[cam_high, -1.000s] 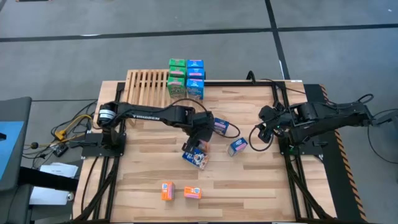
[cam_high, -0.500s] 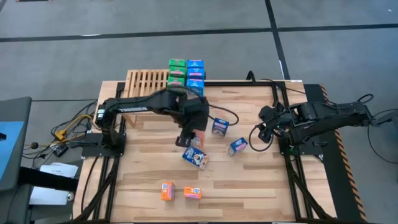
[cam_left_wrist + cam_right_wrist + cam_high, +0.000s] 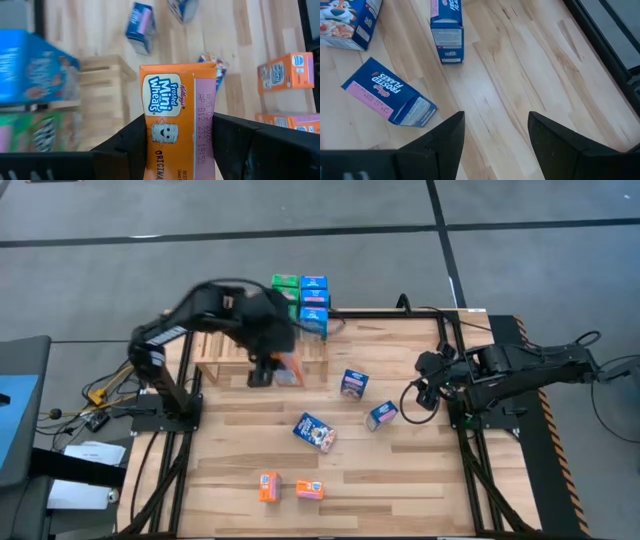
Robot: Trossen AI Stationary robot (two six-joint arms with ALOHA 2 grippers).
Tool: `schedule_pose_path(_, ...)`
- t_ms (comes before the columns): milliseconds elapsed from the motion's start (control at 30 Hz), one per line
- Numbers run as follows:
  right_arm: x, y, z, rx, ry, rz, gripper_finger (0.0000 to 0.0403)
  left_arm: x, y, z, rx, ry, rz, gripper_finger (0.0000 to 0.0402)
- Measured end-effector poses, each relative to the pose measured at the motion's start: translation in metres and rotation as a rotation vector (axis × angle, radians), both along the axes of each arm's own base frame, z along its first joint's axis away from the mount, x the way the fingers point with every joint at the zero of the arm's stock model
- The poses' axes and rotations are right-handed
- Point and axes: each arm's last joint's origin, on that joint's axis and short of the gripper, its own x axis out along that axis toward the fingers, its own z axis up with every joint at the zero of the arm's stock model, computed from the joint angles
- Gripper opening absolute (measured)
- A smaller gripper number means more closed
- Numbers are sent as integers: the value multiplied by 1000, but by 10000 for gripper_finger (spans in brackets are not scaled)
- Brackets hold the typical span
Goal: Stack cereal on shelf
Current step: Put the top orange cereal box on the shelf
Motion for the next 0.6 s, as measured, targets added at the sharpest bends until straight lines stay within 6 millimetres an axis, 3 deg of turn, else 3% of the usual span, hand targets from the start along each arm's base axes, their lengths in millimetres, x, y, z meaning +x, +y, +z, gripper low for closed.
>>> schedule_pose_path(333, 4, 0, 3, 7, -52, -11, 240, -59, 46, 30, 290, -34, 201, 163)
schedule_pose_path(600, 5, -11, 3, 18, -68, -103, 240, -94, 87, 40, 473, 27, 300, 163)
